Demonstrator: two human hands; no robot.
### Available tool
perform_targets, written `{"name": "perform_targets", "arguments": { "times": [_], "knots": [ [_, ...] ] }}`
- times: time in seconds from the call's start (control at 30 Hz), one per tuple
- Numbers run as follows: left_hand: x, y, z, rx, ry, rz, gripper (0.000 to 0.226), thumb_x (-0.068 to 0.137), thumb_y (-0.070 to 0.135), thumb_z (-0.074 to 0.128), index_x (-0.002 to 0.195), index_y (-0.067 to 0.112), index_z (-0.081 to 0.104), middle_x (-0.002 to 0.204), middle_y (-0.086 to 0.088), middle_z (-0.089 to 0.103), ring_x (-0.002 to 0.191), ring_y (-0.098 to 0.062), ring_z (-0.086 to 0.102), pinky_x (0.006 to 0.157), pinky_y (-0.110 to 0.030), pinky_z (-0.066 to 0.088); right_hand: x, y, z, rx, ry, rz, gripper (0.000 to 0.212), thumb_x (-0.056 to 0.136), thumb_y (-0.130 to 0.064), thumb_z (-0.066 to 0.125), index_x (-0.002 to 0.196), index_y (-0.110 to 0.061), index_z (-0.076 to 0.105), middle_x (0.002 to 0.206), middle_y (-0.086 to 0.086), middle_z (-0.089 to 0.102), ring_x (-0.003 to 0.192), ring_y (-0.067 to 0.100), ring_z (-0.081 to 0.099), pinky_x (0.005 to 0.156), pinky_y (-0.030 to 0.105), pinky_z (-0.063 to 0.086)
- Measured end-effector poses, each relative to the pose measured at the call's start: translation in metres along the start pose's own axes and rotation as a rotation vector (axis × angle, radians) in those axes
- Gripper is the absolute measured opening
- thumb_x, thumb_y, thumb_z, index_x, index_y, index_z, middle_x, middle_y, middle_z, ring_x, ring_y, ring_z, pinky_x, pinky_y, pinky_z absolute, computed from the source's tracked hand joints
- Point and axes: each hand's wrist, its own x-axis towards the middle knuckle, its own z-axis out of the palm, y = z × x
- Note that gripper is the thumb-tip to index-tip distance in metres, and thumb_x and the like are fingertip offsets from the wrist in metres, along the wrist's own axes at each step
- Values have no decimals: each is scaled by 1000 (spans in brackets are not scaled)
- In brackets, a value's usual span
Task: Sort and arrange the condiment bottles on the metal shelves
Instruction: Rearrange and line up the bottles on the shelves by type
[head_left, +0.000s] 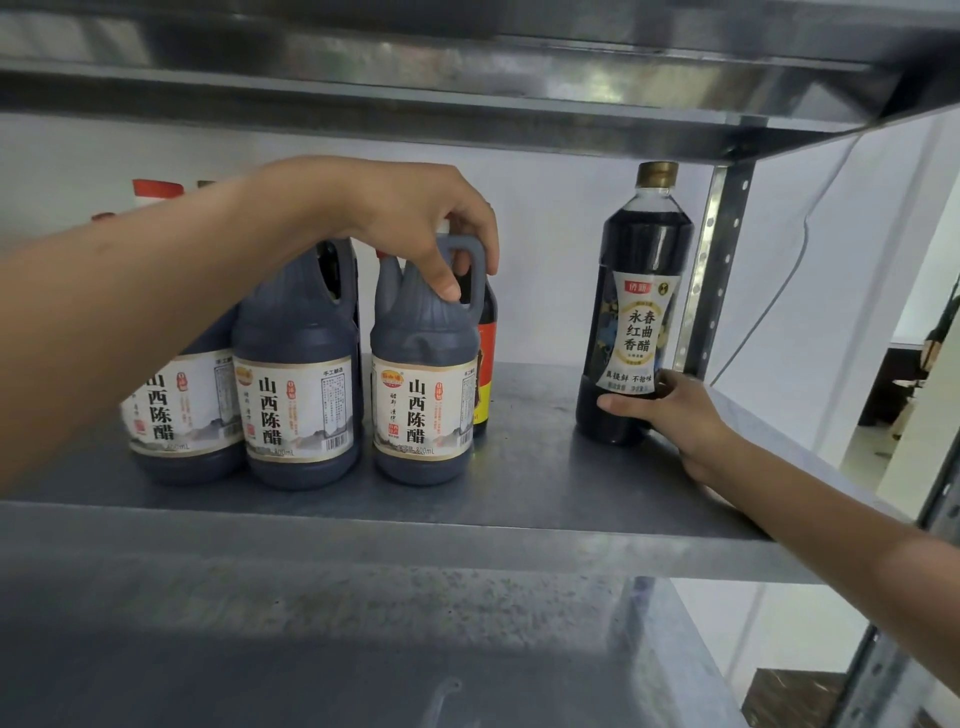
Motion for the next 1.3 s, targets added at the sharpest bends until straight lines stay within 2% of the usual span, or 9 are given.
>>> {"name": "perform_targets", "arguments": {
  "times": [0.13,0.23,0.4,0.57,0.7,0.9,1.03,1.2,1.3],
  "knots": [
    [0,-1,0,-1,-3,13,37,69,17,82,102,27,68,92,3,66,89,-17,64,74,-53,56,-29,-8,11,3,-77,-24,87,47,-31,87,125,-14,52,118,-1,63,110,18,58,97,36,46],
    [0,-1,0,3,-3,28,37,69,17,81,103,25,68,93,2,66,89,-16,63,78,-50,56,-51,-14,21,18,-128,-31,93,39,-35,85,124,-16,53,116,-3,64,107,15,59,96,36,48],
    [-1,-1,1,6,1,49,38,70,16,80,106,22,68,95,1,65,94,-18,62,80,-35,55,-74,-21,34,39,-204,-37,72,58,-22,85,122,-19,53,114,-6,64,103,9,59,82,25,48],
    [-1,-1,0,25,2,62,38,70,17,81,106,21,68,95,3,65,94,-16,61,86,-44,54,-85,-26,39,24,-165,-17,88,42,-34,83,123,-20,53,118,-5,63,109,14,58,93,33,48],
    [-1,-2,1,34,6,83,38,70,19,81,106,22,68,99,-2,66,95,-19,62,84,-43,55,-95,-28,44,14,-160,-22,92,37,-38,83,123,-21,54,118,-6,63,109,13,57,95,33,47],
    [-2,-3,1,42,14,112,36,71,21,81,104,26,67,102,-2,66,96,-19,62,83,-48,54,-105,-33,58,27,-160,-29,80,40,-36,83,114,-27,56,111,-11,65,105,7,58,87,27,45],
    [-3,-6,1,41,39,134,37,72,19,80,106,23,66,100,-1,67,96,-20,63,84,-42,55,-109,-35,65,53,-173,-26,71,42,-35,82,107,-32,56,109,-13,66,103,5,59,84,24,46],
    [-4,-11,5,53,102,176,45,74,21,79,116,18,63,121,0,60,111,-16,54,96,-38,46,-114,-35,68,77,-160,-27,63,47,-30,81,106,-32,59,108,-12,68,103,5,62,80,20,47],
    [-4,-14,9,82,154,177,61,75,26,78,129,17,52,127,-2,55,114,-19,50,96,-36,44,-115,-36,69,65,-155,-27,61,48,-30,80,105,-33,58,109,-11,68,103,6,61,80,20,47]
  ]
}}
